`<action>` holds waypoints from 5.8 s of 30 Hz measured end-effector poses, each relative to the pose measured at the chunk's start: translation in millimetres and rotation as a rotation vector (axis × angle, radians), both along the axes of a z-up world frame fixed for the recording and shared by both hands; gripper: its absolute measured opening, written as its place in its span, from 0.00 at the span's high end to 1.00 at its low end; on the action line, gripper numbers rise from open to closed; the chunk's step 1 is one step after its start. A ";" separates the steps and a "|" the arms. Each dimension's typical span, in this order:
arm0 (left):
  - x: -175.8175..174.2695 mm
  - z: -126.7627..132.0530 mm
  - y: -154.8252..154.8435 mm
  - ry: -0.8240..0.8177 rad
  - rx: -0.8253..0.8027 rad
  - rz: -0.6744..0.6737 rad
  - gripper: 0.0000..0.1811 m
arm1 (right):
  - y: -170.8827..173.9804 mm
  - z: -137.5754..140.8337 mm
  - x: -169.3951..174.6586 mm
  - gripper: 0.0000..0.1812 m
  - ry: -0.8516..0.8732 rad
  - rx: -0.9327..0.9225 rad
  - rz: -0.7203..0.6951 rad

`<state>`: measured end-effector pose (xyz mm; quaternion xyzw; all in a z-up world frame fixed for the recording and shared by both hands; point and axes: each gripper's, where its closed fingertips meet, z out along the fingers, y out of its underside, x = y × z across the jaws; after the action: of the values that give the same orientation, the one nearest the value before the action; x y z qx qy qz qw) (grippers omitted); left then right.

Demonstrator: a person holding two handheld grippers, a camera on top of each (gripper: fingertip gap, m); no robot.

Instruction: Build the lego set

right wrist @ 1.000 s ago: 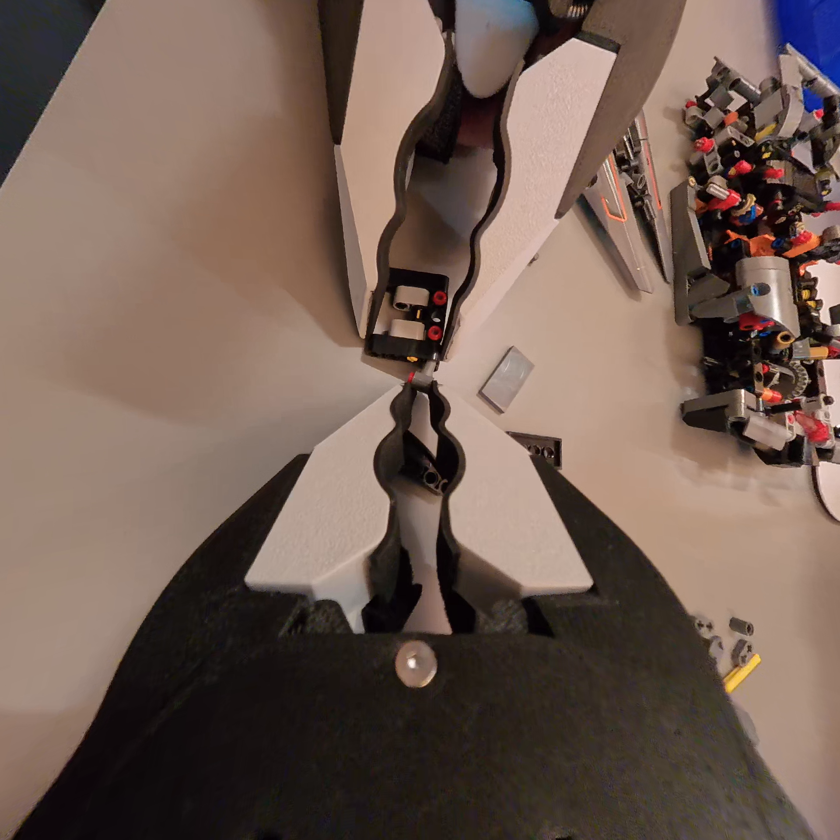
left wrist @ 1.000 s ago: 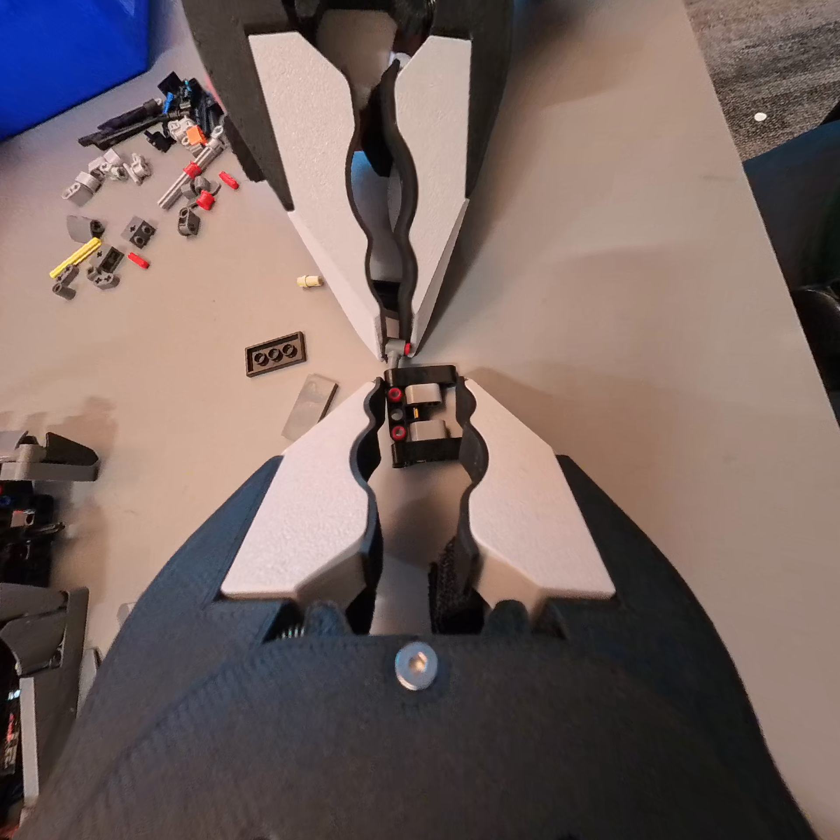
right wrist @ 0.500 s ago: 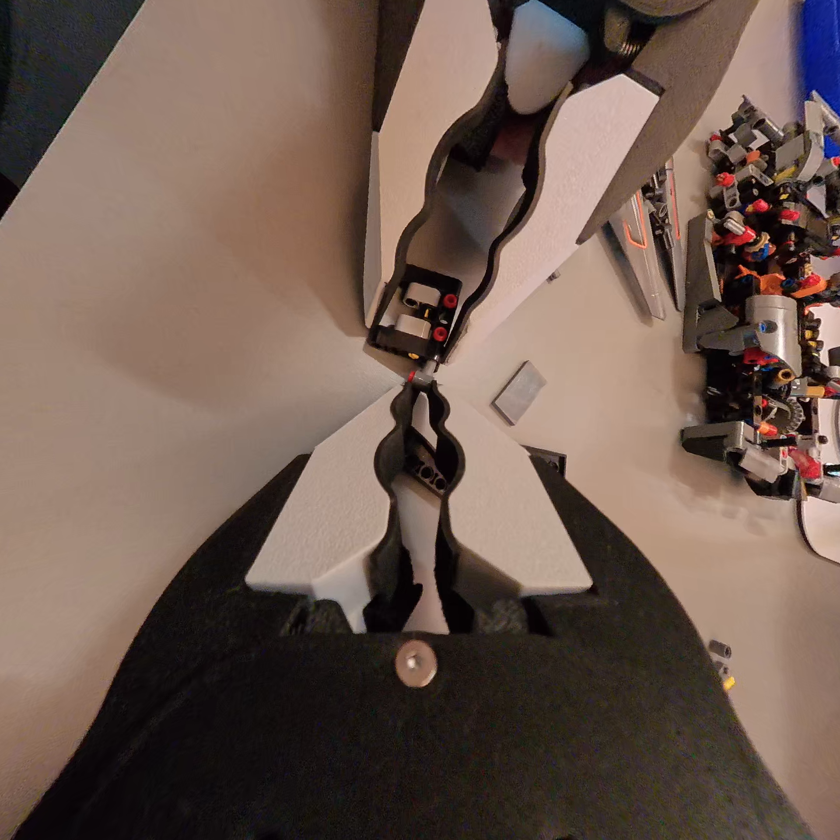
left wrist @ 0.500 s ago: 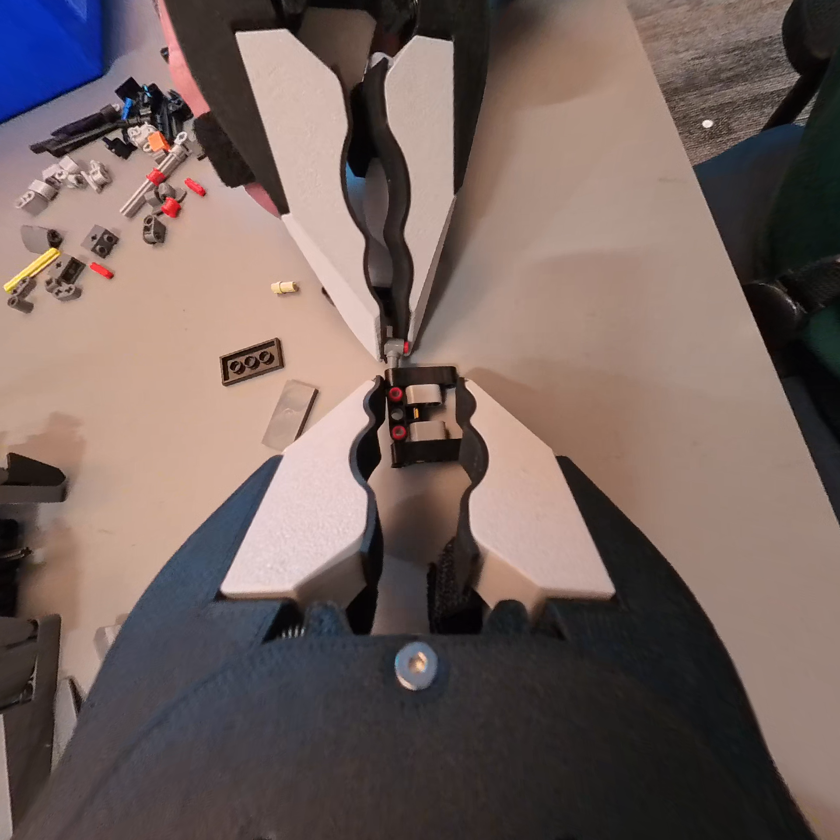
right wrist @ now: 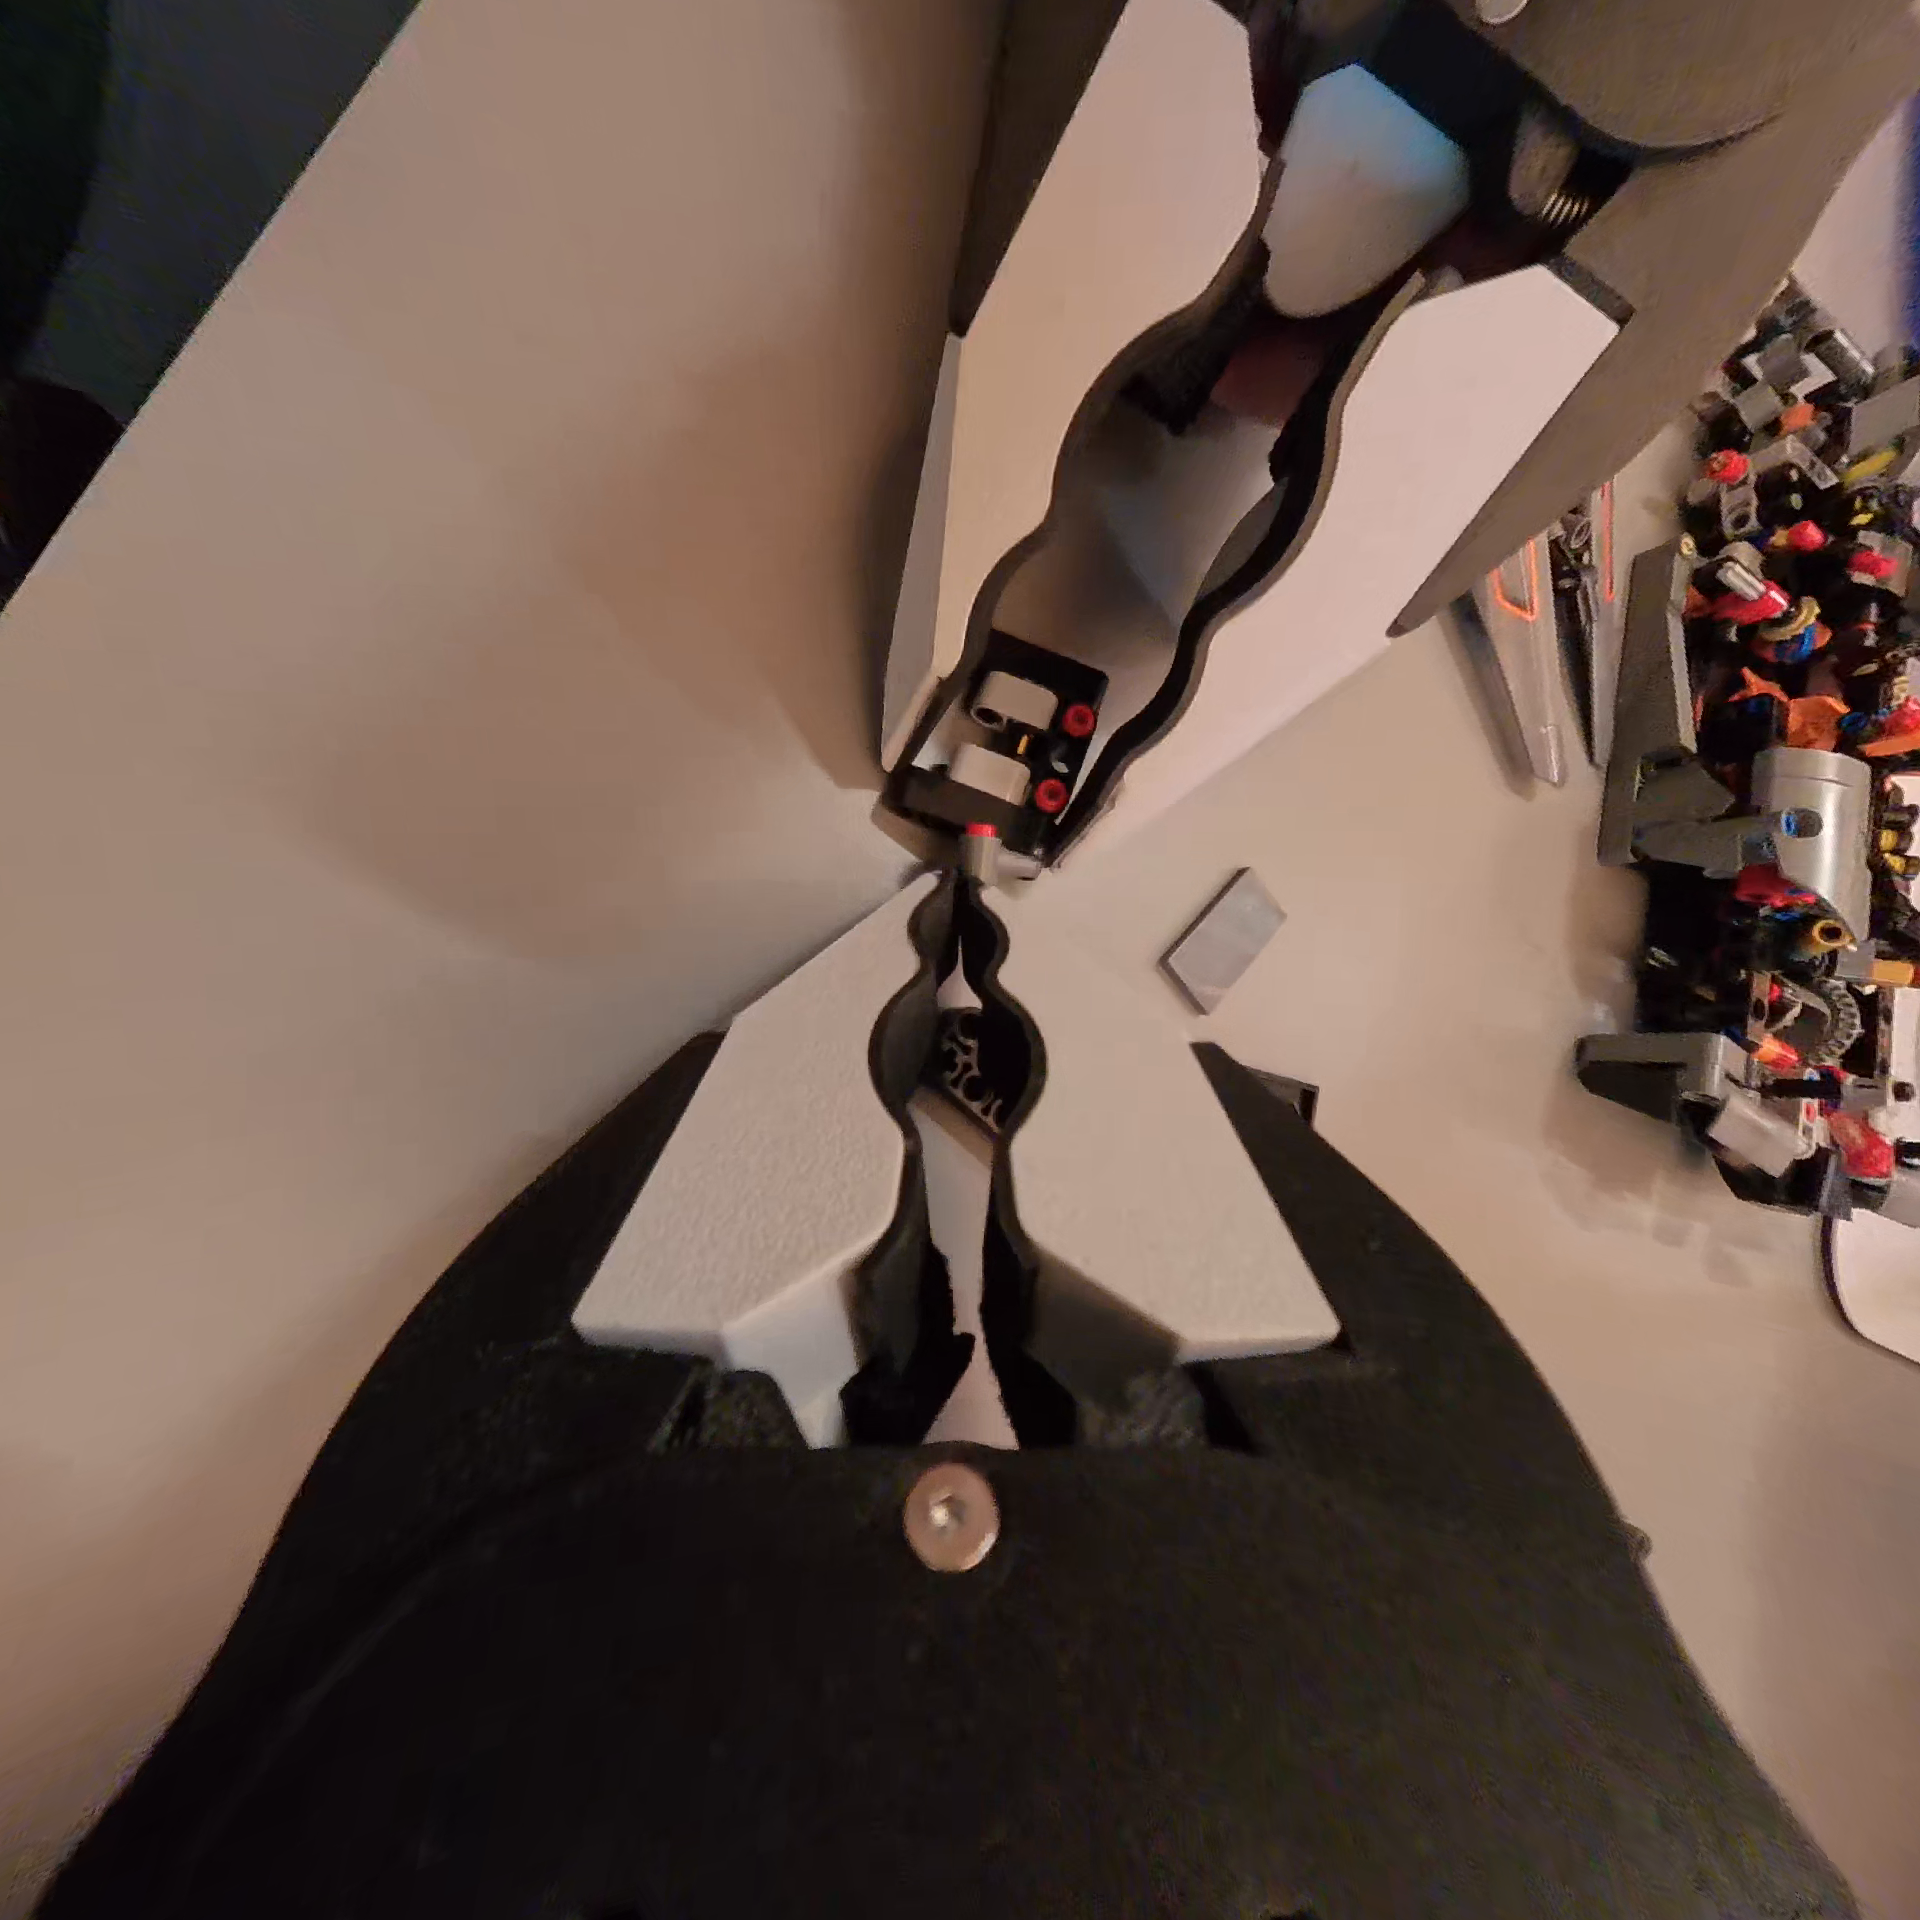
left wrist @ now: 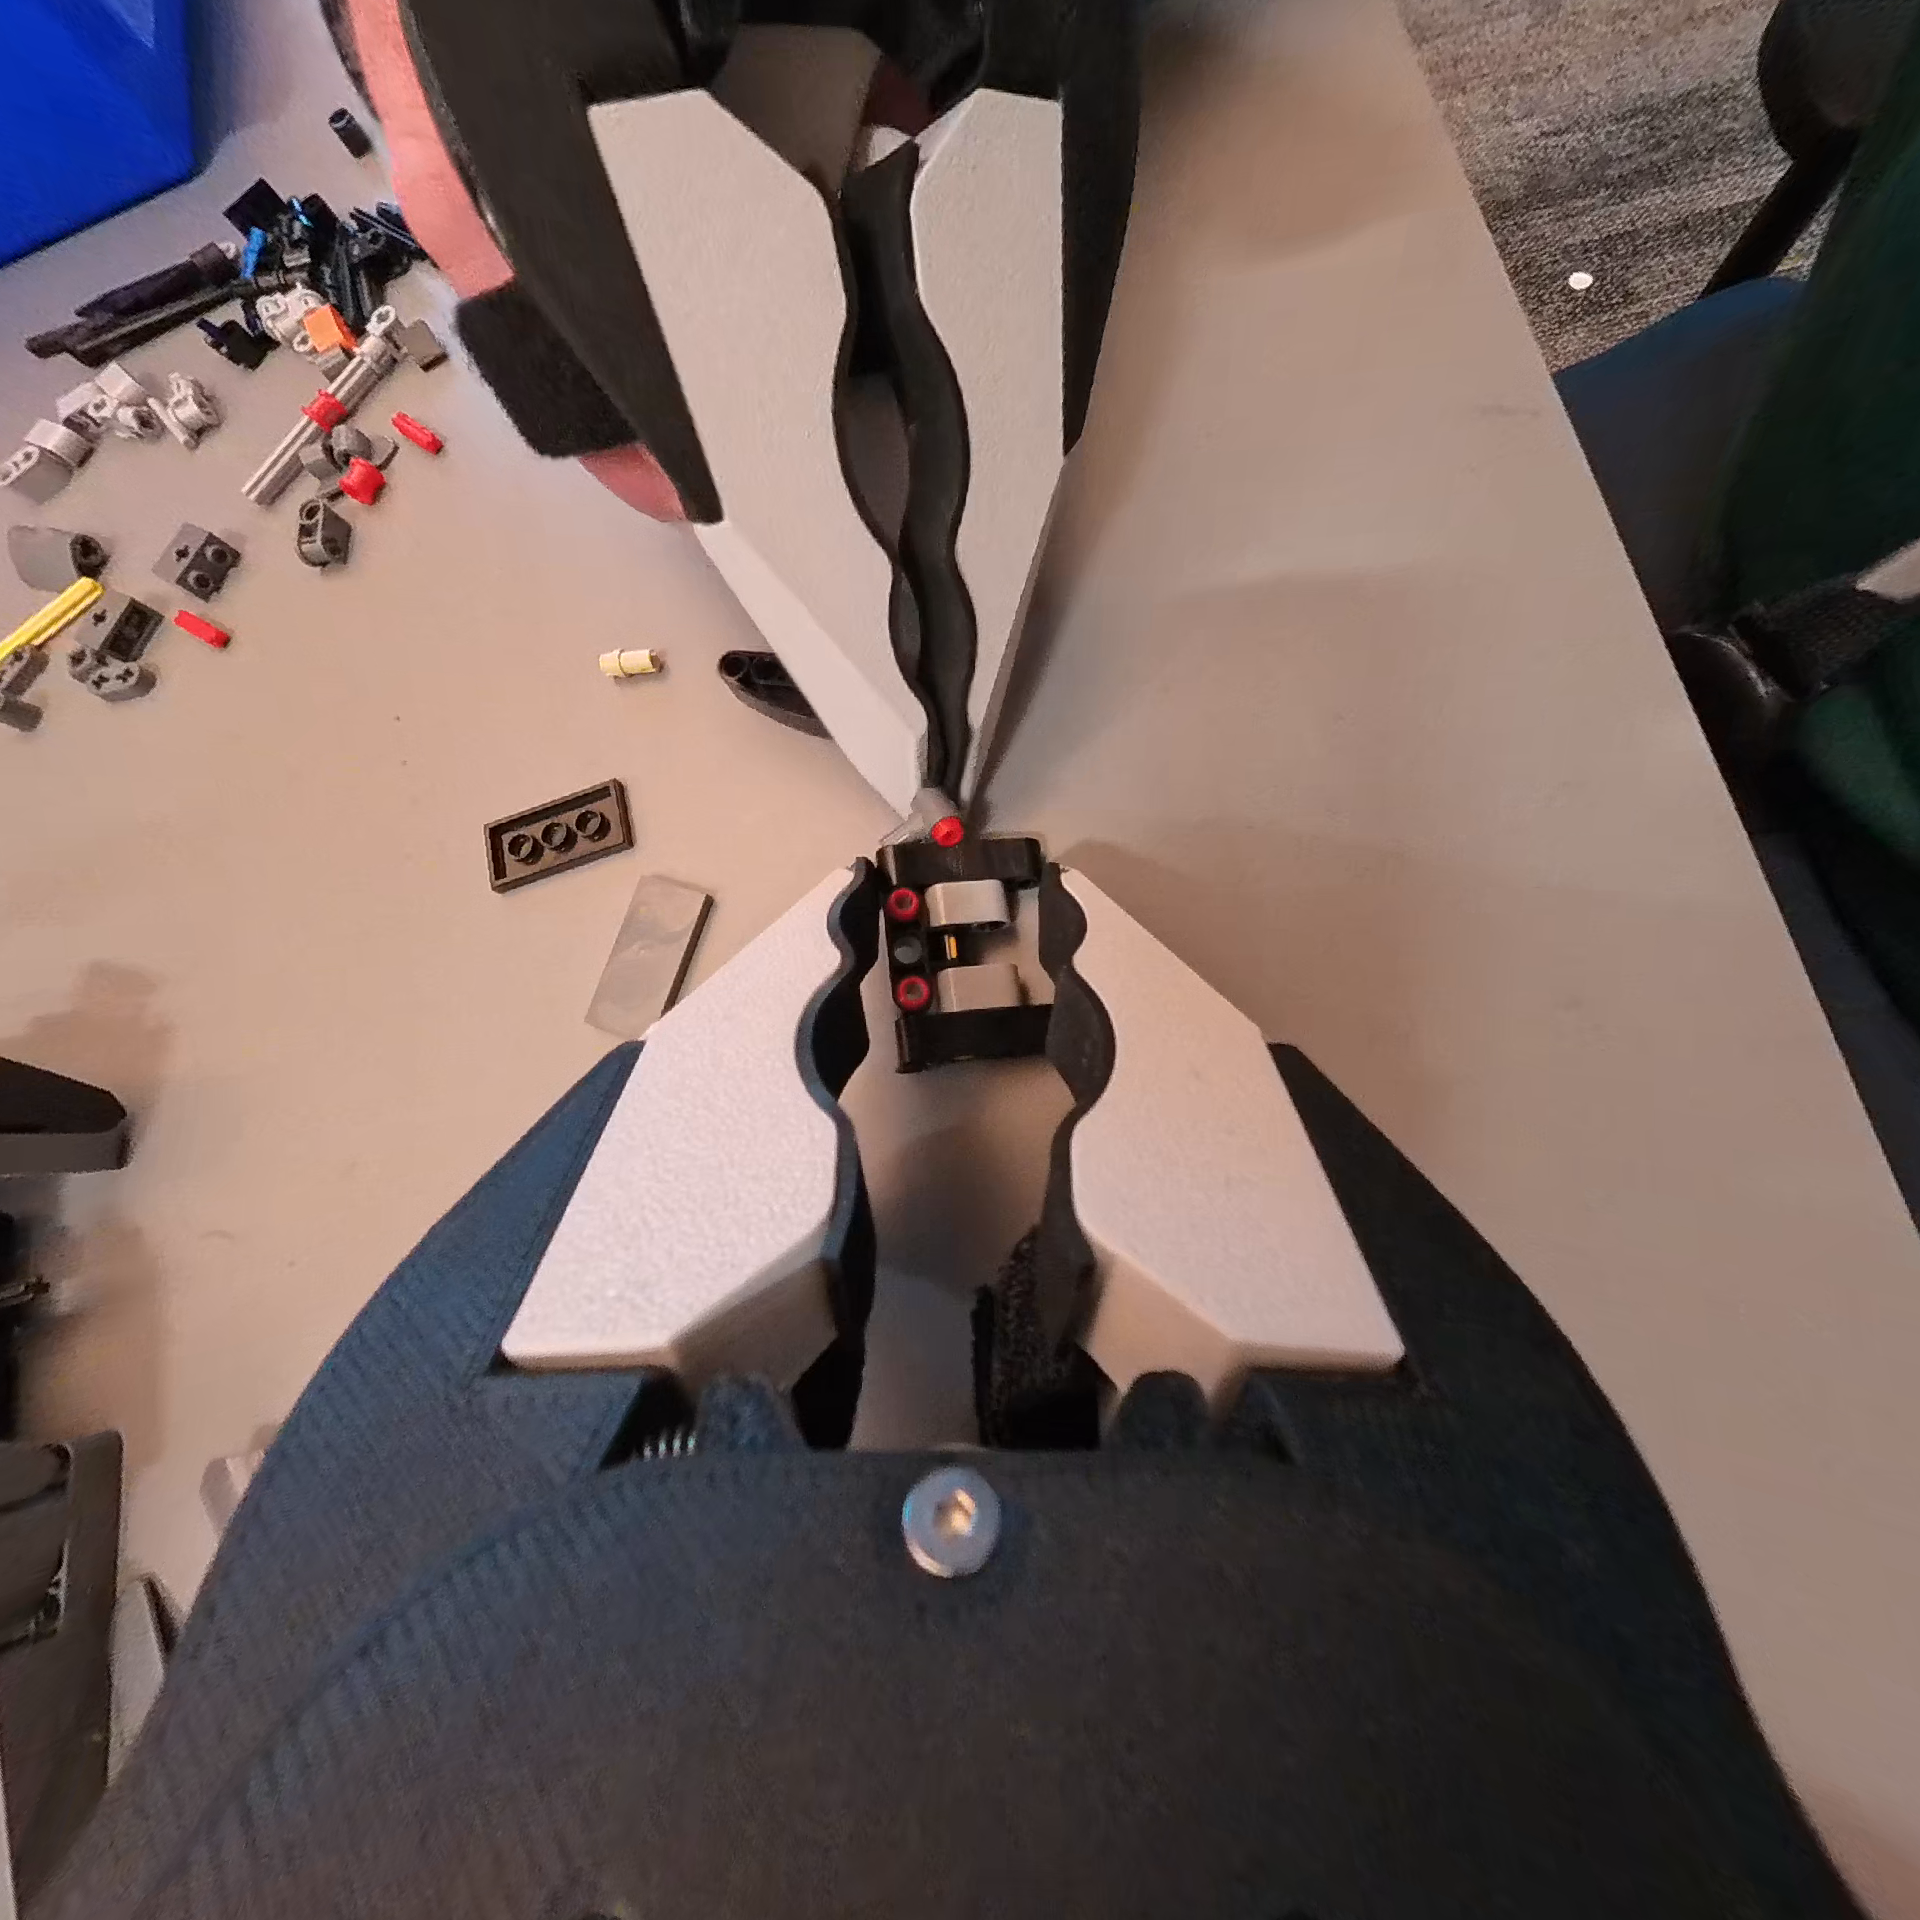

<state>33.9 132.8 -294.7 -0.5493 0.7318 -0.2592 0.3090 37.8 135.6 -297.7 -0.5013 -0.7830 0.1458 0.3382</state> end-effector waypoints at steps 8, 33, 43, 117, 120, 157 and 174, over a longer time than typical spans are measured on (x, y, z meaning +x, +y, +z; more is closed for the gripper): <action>1.4 0.1 0.7 -0.005 0.000 0.005 0.84 | 3.0 0.9 2.1 1.00 0.018 -0.070 -0.046; -18.1 9.5 -4.2 0.005 0.011 0.062 0.78 | -9.2 5.5 2.6 0.90 0.044 -0.246 -0.457; -42.2 34.6 -2.6 -0.084 0.051 0.183 0.81 | -10.3 2.5 -4.8 1.00 0.045 -0.232 -0.505; -1.8 117.6 7.3 -0.424 0.202 0.232 0.99 | 7.0 130.8 2.8 0.90 0.911 -0.555 -0.505; -0.4 111.7 -1.5 -0.392 0.141 0.156 0.99 | -4.1 135.8 -2.4 0.90 0.831 -0.509 -0.363; -14.4 0.5 1.2 0.117 0.087 0.145 0.82 | -3.4 73.4 12.0 0.96 0.544 -0.435 -0.264; 0.7 49.2 7.1 -0.276 0.020 0.172 0.84 | 10.7 62.8 1.8 0.96 0.445 -0.264 -0.376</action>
<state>34.6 139.9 -245.5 -0.5660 0.6352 -0.2974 0.4333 39.6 146.3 -234.9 -0.6326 -0.5579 0.2872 0.4540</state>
